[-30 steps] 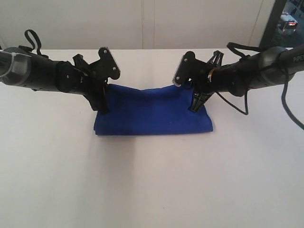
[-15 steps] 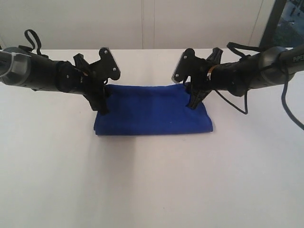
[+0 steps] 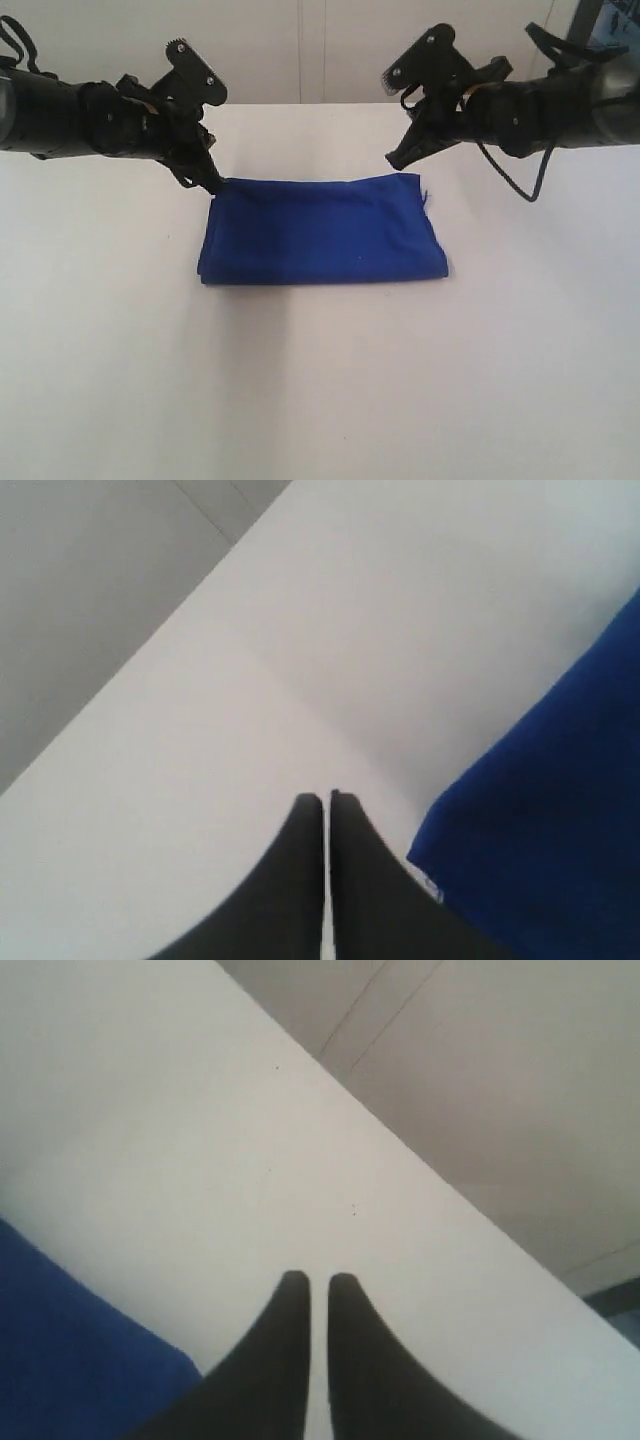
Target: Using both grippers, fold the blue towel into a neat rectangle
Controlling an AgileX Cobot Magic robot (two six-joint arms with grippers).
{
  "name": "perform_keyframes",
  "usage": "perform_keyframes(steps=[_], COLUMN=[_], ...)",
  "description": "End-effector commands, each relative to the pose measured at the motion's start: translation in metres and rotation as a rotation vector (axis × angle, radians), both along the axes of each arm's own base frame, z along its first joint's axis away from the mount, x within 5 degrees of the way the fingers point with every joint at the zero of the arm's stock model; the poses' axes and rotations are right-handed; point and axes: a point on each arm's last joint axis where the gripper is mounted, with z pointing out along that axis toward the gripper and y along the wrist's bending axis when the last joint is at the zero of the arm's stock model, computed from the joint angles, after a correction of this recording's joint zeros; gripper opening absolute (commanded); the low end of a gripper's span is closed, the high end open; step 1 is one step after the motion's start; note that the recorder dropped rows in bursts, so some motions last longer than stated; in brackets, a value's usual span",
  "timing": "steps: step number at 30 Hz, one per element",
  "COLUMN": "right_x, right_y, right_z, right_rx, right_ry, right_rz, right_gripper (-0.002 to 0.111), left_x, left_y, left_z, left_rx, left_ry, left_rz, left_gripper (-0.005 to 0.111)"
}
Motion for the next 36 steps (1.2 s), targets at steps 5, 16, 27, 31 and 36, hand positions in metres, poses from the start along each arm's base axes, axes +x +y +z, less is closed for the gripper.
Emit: perform_keyframes(steps=[5, 16, 27, 31, 36], right_x=[0.014, 0.041, 0.045, 0.046, 0.046], right_y=[-0.003, 0.001, -0.004, -0.007, -0.007], right_z=[-0.007, -0.046, -0.087, -0.084, -0.059], right_rx=[0.195, 0.22, 0.204, 0.208, 0.22], right_ry=[0.181, 0.321, 0.366, 0.35, 0.297], right_rz=[-0.155, -0.204, -0.22, -0.224, -0.217], right_gripper=[0.0, 0.0, 0.0, 0.0, 0.0], left_x=[0.017, 0.049, 0.054, 0.054, 0.052], left_y=[-0.01, -0.024, -0.015, -0.014, -0.014], left_z=[-0.001, -0.035, -0.078, -0.078, -0.059], left_rx=[-0.115, -0.162, -0.101, -0.101, -0.11], left_ry=[0.096, 0.232, 0.309, 0.309, 0.291], left_rz=[0.062, 0.103, 0.11, 0.112, 0.103], left_gripper=[0.0, 0.0, 0.0, 0.0, 0.0])
